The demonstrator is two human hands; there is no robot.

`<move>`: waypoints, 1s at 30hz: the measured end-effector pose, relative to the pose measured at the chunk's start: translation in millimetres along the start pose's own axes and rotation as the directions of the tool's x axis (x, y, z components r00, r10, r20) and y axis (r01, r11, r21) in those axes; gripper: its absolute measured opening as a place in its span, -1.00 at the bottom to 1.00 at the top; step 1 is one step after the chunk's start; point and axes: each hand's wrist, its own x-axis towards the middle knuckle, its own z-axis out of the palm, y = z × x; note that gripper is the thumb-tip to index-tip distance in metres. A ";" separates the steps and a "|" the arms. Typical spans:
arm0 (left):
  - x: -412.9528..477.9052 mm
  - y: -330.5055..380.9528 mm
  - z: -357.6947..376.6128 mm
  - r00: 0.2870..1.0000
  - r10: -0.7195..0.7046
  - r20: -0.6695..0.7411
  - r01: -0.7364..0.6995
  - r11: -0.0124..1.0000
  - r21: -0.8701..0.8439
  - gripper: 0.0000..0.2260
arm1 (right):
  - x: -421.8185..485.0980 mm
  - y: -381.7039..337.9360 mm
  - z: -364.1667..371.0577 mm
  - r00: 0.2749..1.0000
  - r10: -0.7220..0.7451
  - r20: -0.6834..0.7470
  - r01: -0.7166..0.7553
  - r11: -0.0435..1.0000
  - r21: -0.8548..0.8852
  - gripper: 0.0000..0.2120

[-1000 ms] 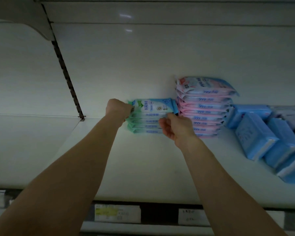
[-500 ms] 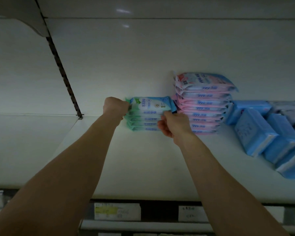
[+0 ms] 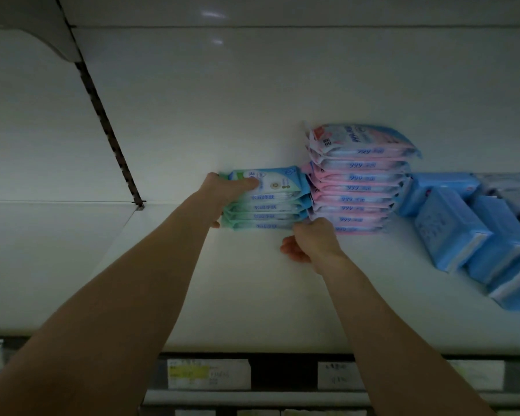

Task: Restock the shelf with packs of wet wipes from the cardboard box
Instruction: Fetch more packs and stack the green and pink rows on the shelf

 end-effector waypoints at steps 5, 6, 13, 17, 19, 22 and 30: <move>0.1 0.2 -3.6 1.000 -0.007 0.014 0.007 0.999 0.037 -0.33 | -4.8 0.9 2.5 0.999 -0.019 -0.027 0.020 0.998 0.058 -0.88; 0.7 -0.3 -4.4 1.000 -0.013 0.017 0.012 0.999 0.044 -0.34 | -6.2 2.3 3.2 0.999 -0.030 -0.028 0.031 0.999 0.041 -0.88; 5.0 -3.7 -9.6 0.994 -0.064 0.093 0.060 0.997 0.048 -0.42 | -10.4 -7.3 2.5 0.989 0.048 0.139 -0.054 0.998 0.037 -0.81; 7.4 -4.0 -12.2 0.994 -0.064 0.088 0.060 0.997 0.048 -0.39 | -10.6 -9.8 5.3 0.984 0.050 0.173 -0.051 0.999 0.006 -0.81; 7.5 -5.6 -17.2 0.995 -0.067 0.078 0.063 0.997 0.051 -0.35 | -10.8 -10.5 9.5 0.981 0.042 0.188 -0.043 0.999 0.001 -0.80; 7.7 -7.4 -24.7 0.996 -0.061 0.060 0.059 0.998 0.037 -0.35 | -11.5 -12.9 14.7 0.978 0.041 0.206 -0.035 0.999 -0.032 -0.79; 8.5 -1.0 -31.9 0.992 0.038 -0.122 -0.040 0.999 -0.014 -0.51 | -15.8 -34.8 5.0 0.859 -0.511 -0.040 0.387 0.698 -0.602 -0.78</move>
